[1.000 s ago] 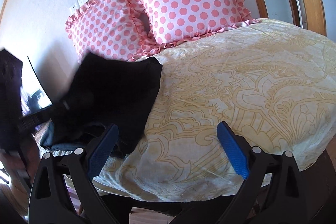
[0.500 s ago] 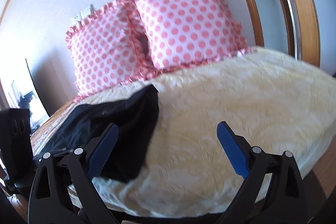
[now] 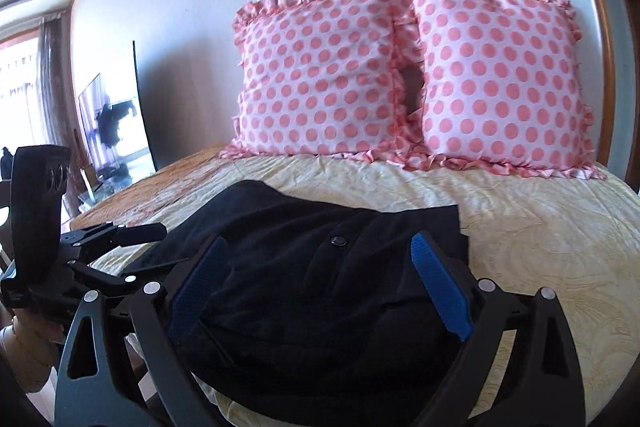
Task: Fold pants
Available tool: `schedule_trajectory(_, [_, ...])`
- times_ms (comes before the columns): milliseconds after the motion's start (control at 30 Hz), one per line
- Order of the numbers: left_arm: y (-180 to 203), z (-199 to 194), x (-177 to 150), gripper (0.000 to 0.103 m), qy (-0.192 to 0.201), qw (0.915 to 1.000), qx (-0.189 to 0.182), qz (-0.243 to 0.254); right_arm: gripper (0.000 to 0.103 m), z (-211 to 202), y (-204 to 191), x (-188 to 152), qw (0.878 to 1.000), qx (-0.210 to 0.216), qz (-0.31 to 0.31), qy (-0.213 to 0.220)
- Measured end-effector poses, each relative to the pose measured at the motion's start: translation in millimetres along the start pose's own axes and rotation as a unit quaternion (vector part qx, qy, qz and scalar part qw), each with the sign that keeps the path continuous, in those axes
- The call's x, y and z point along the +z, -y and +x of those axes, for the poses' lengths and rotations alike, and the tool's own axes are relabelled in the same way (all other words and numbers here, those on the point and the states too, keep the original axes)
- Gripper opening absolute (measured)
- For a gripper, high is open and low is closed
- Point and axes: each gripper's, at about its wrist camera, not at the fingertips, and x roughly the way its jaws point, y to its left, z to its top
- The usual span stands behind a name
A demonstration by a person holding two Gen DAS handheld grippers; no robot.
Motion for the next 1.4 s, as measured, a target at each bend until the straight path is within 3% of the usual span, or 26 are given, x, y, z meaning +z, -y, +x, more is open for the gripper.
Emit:
schedule_trajectory(100, [-8.4, 14.1, -2.3, 0.096, -0.031, 0.9993, 0.018, -0.007, 0.095, 21.4, 3.8, -9.9, 0.998, -0.017, 0.014, -0.058])
schedule_trajectory(200, [-27.9, 27.9, -13.6, 0.092, -0.066, 0.9966, 0.01, -0.049, 0.095, 38.1, 9.8, -37.4, 0.991, -0.036, 0.026, -0.126])
schedule_trajectory(300, [-30.3, 22.9, -21.9, 0.09, -0.055, 0.9975, 0.021, -0.039, 0.096, 33.9, -1.9, -48.8, 0.991, -0.06, -0.011, -0.12])
schedule_trajectory(367, [-30.0, 24.3, -21.8, 0.092, -0.053, 0.9978, 0.025, -0.032, 0.096, 32.6, -1.6, -42.9, 0.99, -0.055, -0.014, -0.13])
schedule_trajectory(433, [-26.7, 22.3, -22.3, 0.094, -0.052, 0.9981, 0.03, -0.016, 0.094, 16.3, 12.0, -26.1, 0.994, -0.025, 0.02, -0.104])
schedule_trajectory(533, [-25.1, 7.1, -24.6, 0.101, -0.024, 0.9991, 0.035, 0.0, 0.094, -6.5, 49.4, 4.5, 0.994, -0.027, 0.083, -0.059])
schedule_trajectory(600, [-26.5, 0.9, -24.6, 0.101, -0.013, 0.9995, 0.029, 0.004, 0.094, -0.8, 90.2, 17.9, 0.985, -0.012, 0.152, -0.076])
schedule_trajectory(667, [-29.0, -1.4, -23.9, 0.101, -0.014, 0.9997, 0.021, -0.001, 0.081, 14.1, 120.9, 19.1, 0.972, 0.011, 0.209, -0.108])
schedule_trajectory(733, [-33.9, 0.7, -24.7, 0.101, -0.023, 0.9996, 0.013, -0.01, 0.076, 35.2, 144.6, 14.5, 0.955, 0.028, 0.256, -0.147])
schedule_trajectory(800, [-37.5, 1.7, -26.3, 0.101, -0.026, 0.9995, 0.01, -0.015, 0.075, 48.3, 152.5, 8.2, 0.946, 0.039, 0.272, -0.17])
schedule_trajectory(933, [-41.7, 1.8, -26.5, 0.101, -0.026, 0.9994, 0.006, -0.022, 0.075, 64.5, 154.1, -1.6, 0.942, 0.027, 0.274, -0.189])
schedule_trajectory(1033, [-42.8, 3.6, -25.8, 0.101, -0.029, 0.9993, 0.005, -0.024, 0.075, 73.1, 155.7, -9.2, 0.937, 0.042, 0.282, -0.202])
schedule_trajectory(1133, [-43.6, 5.7, -26.3, 0.101, -0.032, 0.9991, 0.006, -0.025, 0.074, 73.4, 150.7, -8.6, 0.941, 0.052, 0.263, -0.207])
schedule_trajectory(1333, [-43.4, 9.7, -25.8, 0.101, -0.036, 0.999, 0.011, -0.024, 0.042, 72.6, 121.6, 0.4, 0.971, 0.025, 0.138, -0.195])
schedule_trajectory(1400, [-44.5, 10.6, -25.9, 0.101, -0.038, 0.999, 0.012, -0.023, 0.038, 68.2, 108.7, 4.2, 0.978, 0.018, 0.094, -0.186])
